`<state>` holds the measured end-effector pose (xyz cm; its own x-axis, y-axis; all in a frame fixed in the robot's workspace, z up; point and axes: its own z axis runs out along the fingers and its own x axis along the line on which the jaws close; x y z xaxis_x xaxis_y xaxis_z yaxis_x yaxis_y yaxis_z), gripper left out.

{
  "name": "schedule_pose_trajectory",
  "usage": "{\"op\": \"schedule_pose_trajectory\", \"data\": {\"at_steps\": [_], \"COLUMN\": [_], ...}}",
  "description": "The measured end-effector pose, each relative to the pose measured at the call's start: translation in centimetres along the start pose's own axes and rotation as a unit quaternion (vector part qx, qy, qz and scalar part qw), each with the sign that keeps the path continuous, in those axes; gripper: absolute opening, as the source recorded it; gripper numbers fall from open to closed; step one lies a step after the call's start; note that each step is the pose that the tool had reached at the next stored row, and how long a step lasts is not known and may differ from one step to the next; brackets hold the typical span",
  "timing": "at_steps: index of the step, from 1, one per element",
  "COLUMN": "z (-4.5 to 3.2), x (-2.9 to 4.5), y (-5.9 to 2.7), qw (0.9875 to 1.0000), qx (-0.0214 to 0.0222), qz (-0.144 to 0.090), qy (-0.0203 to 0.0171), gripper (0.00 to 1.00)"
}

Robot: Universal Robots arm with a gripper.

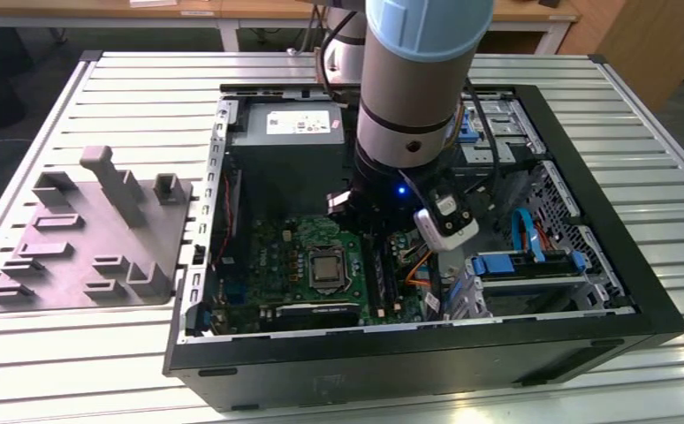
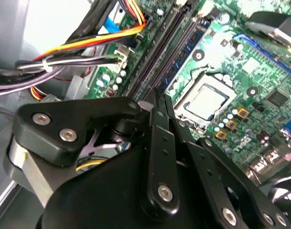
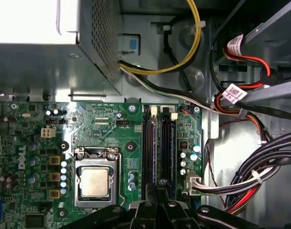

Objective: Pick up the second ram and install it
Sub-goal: 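Insert the second ram into the second slot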

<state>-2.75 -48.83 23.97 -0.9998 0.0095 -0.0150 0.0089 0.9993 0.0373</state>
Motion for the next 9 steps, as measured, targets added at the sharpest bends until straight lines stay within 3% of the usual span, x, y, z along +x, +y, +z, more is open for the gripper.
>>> {"op": "schedule_pose_trajectory", "data": {"at_steps": [9], "z": [0.37], "x": [0.0], "y": [-0.2], "qw": [1.0], "qx": [0.0], "qz": [0.0], "qy": [0.0], "gripper": [0.11]}}
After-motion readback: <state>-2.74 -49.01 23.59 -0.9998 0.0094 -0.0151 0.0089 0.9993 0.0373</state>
